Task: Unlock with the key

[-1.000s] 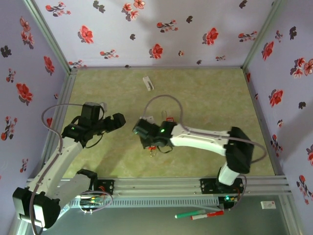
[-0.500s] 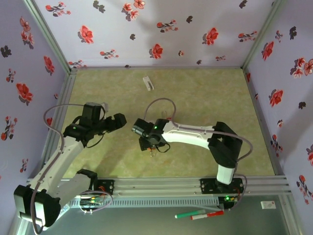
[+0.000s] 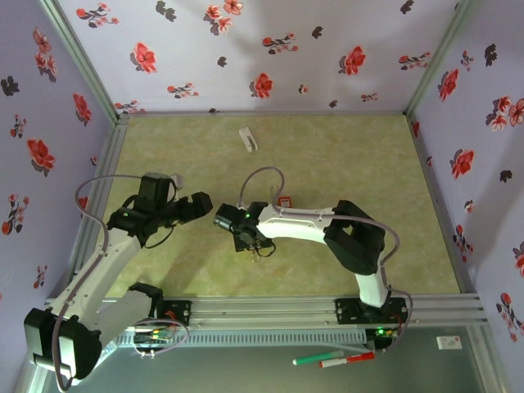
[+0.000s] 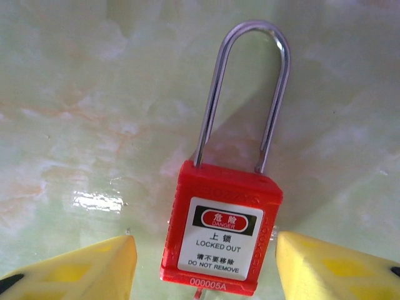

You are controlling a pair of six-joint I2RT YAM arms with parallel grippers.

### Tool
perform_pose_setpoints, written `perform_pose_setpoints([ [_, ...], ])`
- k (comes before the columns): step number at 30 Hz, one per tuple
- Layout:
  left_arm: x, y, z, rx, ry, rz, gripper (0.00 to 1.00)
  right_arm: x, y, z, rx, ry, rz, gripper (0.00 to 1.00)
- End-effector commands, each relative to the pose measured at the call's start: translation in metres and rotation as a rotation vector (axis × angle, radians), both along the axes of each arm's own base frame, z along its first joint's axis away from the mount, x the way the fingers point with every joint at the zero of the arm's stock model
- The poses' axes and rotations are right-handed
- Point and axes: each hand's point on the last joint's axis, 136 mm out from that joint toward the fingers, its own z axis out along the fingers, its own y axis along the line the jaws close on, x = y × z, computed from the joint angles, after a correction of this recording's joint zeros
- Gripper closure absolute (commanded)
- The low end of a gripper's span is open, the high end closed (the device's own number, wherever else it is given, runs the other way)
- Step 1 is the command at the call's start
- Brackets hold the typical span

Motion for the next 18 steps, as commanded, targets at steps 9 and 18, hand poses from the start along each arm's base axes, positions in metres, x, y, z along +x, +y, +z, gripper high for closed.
perform_pose_setpoints([
  [9,0.002,0.0,0.001,-0.002,-0.016,-0.015,0.1,0.003,-0.016,-0.02,-0.082,0.013,-0.039,0.5],
  [18,0.002,0.0,0.001,0.002,-0.016,-0.017,0.1,0.003,-0.014,-0.001,-0.029,-0.014,-0.019,0.79],
])
